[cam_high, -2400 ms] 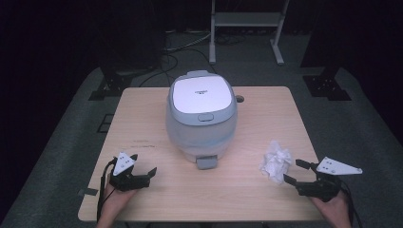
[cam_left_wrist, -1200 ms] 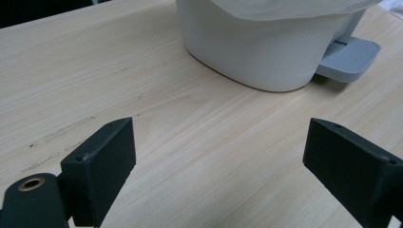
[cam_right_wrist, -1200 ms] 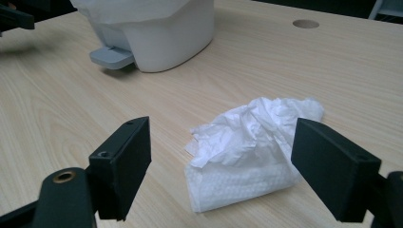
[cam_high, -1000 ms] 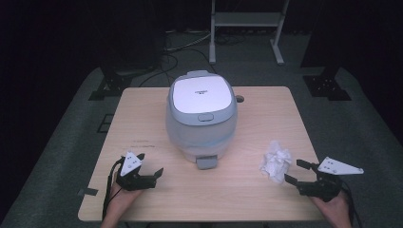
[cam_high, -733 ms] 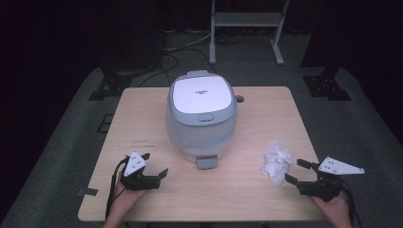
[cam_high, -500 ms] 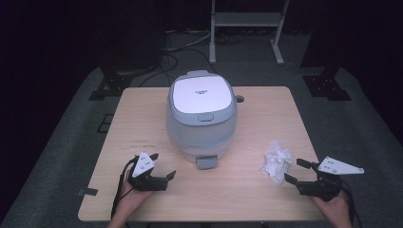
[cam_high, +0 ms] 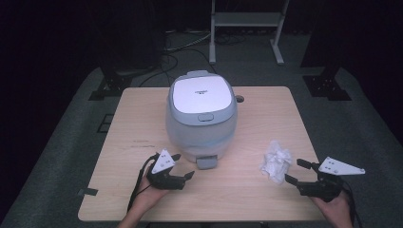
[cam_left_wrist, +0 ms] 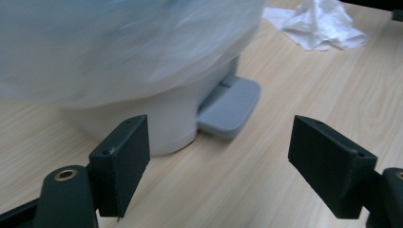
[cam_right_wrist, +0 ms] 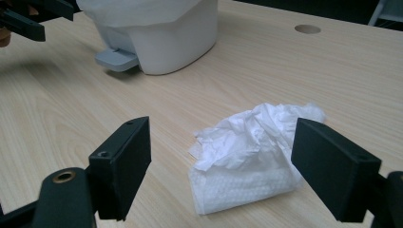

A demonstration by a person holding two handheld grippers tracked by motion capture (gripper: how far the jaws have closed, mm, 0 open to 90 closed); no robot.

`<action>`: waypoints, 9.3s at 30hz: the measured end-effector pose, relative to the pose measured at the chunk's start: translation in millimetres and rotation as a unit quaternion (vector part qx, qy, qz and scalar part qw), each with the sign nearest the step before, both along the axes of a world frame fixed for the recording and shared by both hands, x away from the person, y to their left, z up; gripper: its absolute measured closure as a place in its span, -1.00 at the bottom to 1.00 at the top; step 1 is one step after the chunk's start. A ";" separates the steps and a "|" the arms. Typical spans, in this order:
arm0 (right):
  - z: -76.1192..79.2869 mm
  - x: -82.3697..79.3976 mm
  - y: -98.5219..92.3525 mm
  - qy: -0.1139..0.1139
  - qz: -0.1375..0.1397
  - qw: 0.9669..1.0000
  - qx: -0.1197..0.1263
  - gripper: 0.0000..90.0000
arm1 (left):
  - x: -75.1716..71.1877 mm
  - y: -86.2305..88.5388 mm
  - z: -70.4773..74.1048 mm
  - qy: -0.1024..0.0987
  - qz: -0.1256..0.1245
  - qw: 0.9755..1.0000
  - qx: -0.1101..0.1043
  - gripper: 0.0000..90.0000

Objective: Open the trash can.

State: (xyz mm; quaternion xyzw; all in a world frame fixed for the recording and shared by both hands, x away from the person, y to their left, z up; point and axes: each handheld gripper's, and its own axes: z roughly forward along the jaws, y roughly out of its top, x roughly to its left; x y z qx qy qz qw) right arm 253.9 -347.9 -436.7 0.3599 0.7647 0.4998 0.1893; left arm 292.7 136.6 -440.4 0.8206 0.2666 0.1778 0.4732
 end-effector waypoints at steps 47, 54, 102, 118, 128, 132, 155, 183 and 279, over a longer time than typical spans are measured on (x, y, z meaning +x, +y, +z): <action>-1.1 -2.8 3.6 0.002 0.005 1.000 -0.009 -0.56 | 24.9 -53.6 -32.2 -0.023 0.017 1.000 0.014 0.78; -2.2 -2.1 4.7 0.005 0.008 1.000 -0.007 -0.56 | 26.1 -53.9 -34.6 -0.034 0.022 0.999 0.018 0.78; -7.6 62.9 26.3 0.045 0.021 0.993 -0.110 -0.47 | 28.1 -64.9 -40.5 -0.020 0.019 0.997 0.078 0.92; -21.4 71.1 34.3 0.074 0.017 0.983 -0.165 0.50 | 28.5 -64.5 -40.2 -0.017 0.022 0.997 0.076 0.91; -12.2 71.1 31.7 0.097 0.025 0.982 -0.157 0.92 | 28.3 -64.7 -40.2 -0.017 0.022 0.997 0.076 0.91; -3.1 67.9 29.8 0.092 0.023 0.985 -0.141 0.92 | 28.4 -64.5 -40.0 -0.016 0.022 0.997 0.077 0.91; 47.7 55.2 38.1 0.070 0.070 0.991 -0.094 0.92 | 27.6 -64.8 -39.8 -0.019 0.024 0.996 0.082 0.91; 99.1 61.0 52.7 0.063 0.106 0.991 -0.047 0.93 | 27.9 -64.7 -39.9 -0.018 0.024 0.996 0.078 0.91; 247.6 107.4 141.2 0.005 0.186 0.982 -0.040 0.94 | 30.2 -63.1 -39.7 -0.004 0.025 0.998 0.063 0.90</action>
